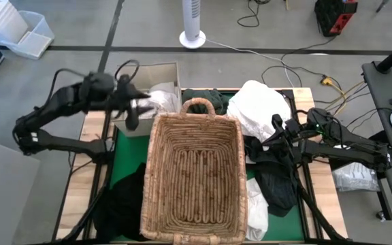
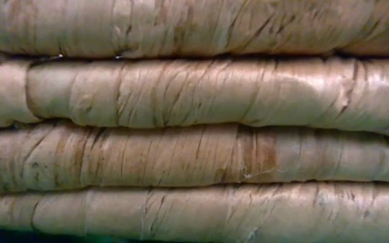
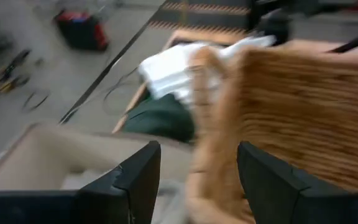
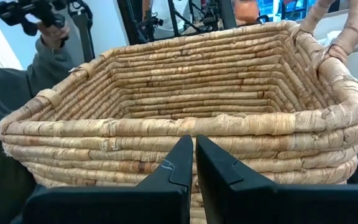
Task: Pick & Place Cloths
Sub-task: Put the green shirt into the brown basket
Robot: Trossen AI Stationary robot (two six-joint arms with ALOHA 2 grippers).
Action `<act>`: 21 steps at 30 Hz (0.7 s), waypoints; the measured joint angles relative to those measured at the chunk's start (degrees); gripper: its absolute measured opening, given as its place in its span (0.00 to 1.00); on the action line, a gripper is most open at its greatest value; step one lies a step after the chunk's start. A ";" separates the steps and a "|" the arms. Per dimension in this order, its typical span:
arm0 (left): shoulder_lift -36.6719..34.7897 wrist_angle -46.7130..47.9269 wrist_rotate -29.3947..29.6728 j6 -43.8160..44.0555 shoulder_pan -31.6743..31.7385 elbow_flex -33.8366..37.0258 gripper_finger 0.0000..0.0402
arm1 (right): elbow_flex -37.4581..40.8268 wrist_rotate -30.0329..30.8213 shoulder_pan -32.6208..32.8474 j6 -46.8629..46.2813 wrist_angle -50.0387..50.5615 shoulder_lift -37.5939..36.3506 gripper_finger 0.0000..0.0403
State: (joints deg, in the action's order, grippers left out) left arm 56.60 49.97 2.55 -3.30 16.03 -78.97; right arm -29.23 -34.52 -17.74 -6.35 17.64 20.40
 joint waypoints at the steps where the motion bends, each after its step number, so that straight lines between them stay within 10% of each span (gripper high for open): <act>1: -1.42 -0.95 0.60 0.48 -1.91 1.51 0.47 | 0.00 0.01 -0.02 -0.13 0.01 0.00 0.03; 21: -12.38 -9.05 8.46 7.86 -21.44 19.48 0.47 | -0.55 0.09 -0.02 -5.98 0.08 0.00 0.03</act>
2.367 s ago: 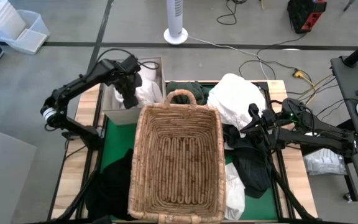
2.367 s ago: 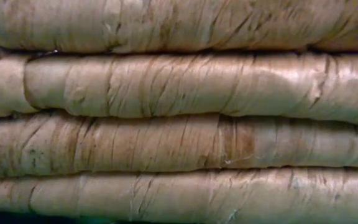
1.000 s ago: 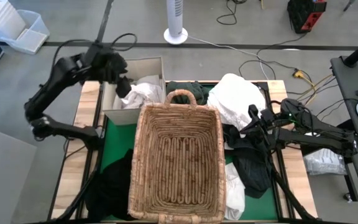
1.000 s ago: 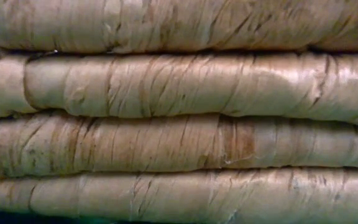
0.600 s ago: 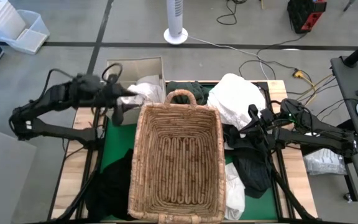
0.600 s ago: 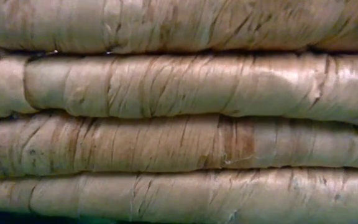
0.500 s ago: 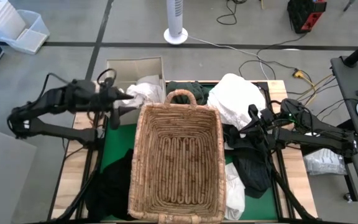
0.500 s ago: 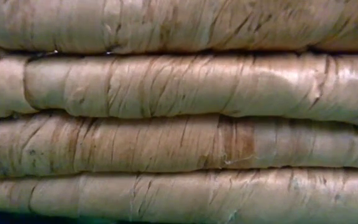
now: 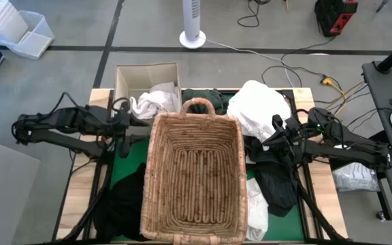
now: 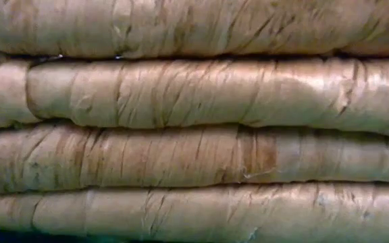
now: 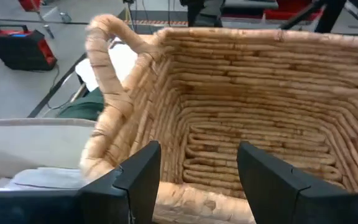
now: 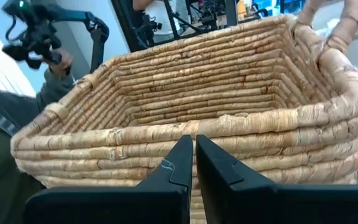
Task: Pick & Place Cloths
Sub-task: Put the green shirt into the brown basket
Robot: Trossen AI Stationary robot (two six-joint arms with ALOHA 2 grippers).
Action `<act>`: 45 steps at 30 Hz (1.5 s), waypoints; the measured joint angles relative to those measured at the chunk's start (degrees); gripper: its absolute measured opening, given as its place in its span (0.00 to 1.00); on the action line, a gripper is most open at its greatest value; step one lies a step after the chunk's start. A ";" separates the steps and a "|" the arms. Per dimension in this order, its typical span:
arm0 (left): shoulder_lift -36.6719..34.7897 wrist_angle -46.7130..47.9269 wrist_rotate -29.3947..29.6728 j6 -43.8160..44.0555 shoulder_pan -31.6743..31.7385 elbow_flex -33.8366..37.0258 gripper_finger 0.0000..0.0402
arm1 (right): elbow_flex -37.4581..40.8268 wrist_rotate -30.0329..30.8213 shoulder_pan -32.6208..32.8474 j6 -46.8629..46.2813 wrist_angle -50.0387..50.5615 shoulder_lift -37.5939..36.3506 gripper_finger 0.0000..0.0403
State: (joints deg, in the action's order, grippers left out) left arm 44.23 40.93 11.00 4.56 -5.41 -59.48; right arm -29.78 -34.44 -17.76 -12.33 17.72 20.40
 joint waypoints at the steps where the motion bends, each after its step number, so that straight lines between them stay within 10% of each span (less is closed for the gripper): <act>1: 0.03 -0.28 0.00 -0.15 -0.54 0.46 0.47 | 0.00 -0.02 0.00 -0.55 0.02 0.00 0.03; 26: -0.41 -7.41 2.64 -2.04 -1.71 2.65 0.47 | -8.82 1.87 0.97 2.24 5.08 3.02 0.03; 45: -0.46 -7.02 3.63 -0.16 -1.68 2.65 0.47 | -16.65 24.44 13.27 3.12 22.63 10.28 0.03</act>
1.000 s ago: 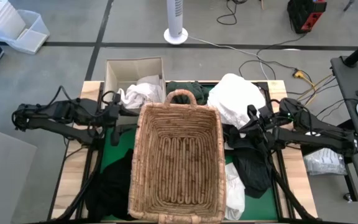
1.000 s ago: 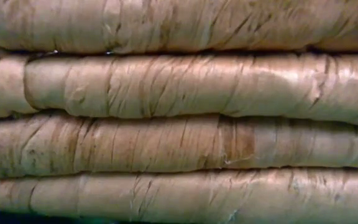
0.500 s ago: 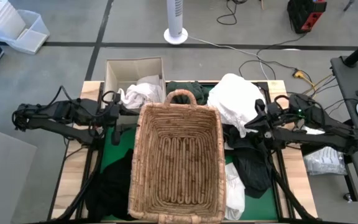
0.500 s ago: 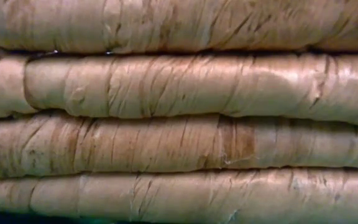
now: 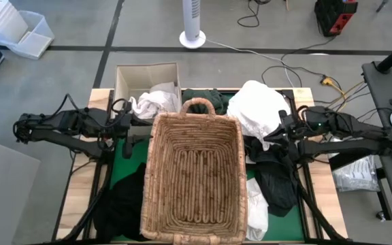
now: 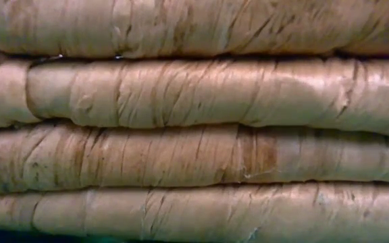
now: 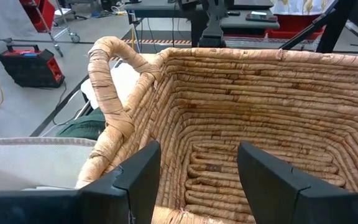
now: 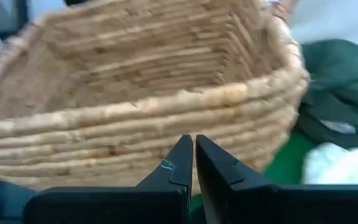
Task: Pick & Place Cloths
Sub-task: Put the green shirt into the brown basket
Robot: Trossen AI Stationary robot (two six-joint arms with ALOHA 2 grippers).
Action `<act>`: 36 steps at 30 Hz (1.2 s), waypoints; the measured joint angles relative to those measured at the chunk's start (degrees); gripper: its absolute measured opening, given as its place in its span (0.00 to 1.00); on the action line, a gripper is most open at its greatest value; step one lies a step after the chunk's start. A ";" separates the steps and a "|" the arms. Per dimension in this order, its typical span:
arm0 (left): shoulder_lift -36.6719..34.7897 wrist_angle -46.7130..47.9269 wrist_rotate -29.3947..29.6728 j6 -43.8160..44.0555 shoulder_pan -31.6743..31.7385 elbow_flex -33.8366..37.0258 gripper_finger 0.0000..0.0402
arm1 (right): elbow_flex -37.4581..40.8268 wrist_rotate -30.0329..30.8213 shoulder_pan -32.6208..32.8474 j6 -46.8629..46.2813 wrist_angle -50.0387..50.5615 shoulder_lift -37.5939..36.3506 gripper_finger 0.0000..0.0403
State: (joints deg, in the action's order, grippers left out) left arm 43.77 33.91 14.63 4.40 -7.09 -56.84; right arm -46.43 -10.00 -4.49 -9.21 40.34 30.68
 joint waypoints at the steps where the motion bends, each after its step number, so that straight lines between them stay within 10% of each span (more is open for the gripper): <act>1: 0.00 0.00 0.00 0.11 0.00 0.00 0.47 | -0.83 2.30 1.05 -0.25 1.53 0.65 0.03; 9: 0.00 -0.04 0.02 0.25 0.00 0.00 0.47 | -6.79 14.99 8.44 -5.78 11.25 6.62 0.03; 36: 0.20 6.84 -2.08 10.37 -0.37 -2.56 0.47 | -10.58 14.55 38.65 -32.92 16.83 20.12 0.03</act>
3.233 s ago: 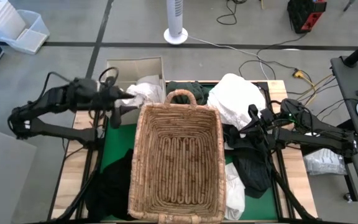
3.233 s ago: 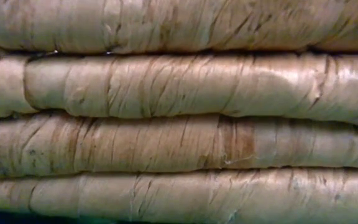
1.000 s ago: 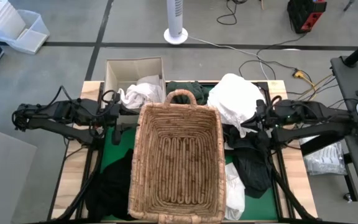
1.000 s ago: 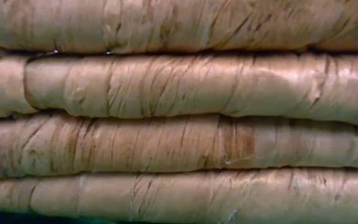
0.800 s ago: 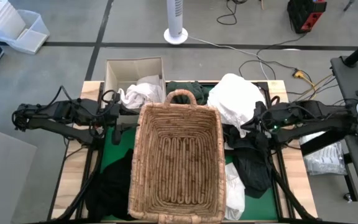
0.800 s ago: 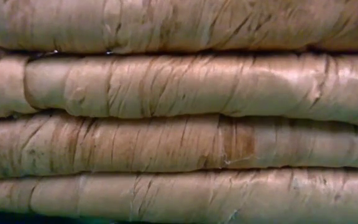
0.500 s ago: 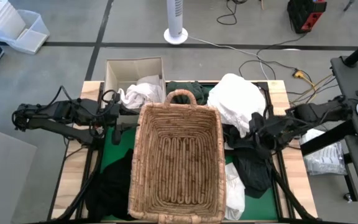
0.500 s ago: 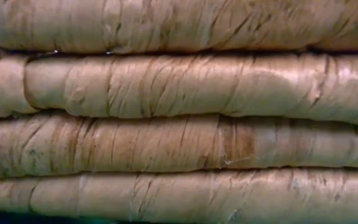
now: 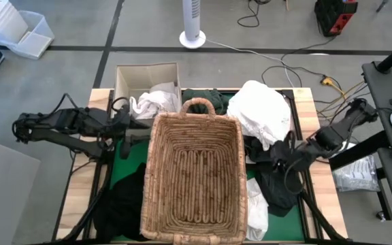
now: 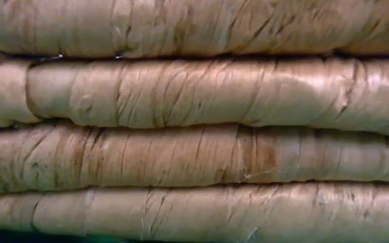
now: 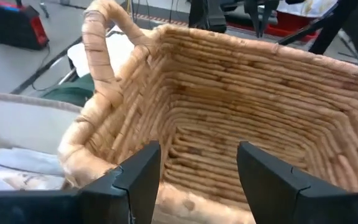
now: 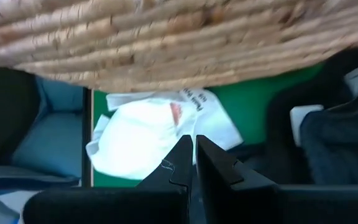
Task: Pick & Place Cloths
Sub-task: Put the green shirt into the brown basket
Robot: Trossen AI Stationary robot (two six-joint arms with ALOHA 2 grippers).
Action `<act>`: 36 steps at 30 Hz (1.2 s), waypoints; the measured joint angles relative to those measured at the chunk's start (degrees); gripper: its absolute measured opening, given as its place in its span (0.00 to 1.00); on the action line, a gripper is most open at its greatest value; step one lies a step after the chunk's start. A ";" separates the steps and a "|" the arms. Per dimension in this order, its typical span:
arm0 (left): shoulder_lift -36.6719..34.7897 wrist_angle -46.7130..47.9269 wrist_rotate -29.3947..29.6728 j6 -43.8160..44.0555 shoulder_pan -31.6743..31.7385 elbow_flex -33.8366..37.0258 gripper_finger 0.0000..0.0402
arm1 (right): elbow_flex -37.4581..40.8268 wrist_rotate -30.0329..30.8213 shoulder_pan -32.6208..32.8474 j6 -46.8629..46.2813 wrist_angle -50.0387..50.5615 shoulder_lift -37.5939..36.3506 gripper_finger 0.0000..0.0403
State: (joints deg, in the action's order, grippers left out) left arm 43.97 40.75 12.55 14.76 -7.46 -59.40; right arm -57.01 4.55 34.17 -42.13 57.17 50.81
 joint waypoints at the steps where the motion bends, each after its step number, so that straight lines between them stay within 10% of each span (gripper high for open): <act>1: 0.00 0.27 0.01 0.60 -0.20 -0.34 0.47 | 0.00 -0.02 0.79 -0.96 0.02 0.54 0.03; 25: 7.03 -3.87 5.01 3.18 -8.61 -1.88 0.47 | 0.02 0.61 12.18 -9.36 -0.44 14.76 0.03; 36: 6.89 -3.77 8.16 1.90 -8.61 -1.88 0.47 | 0.04 12.65 11.92 -8.32 5.14 19.93 0.03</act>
State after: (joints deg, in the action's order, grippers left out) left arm 50.85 36.98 20.71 16.67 -16.08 -61.28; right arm -56.97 17.20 46.09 -50.44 62.31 70.74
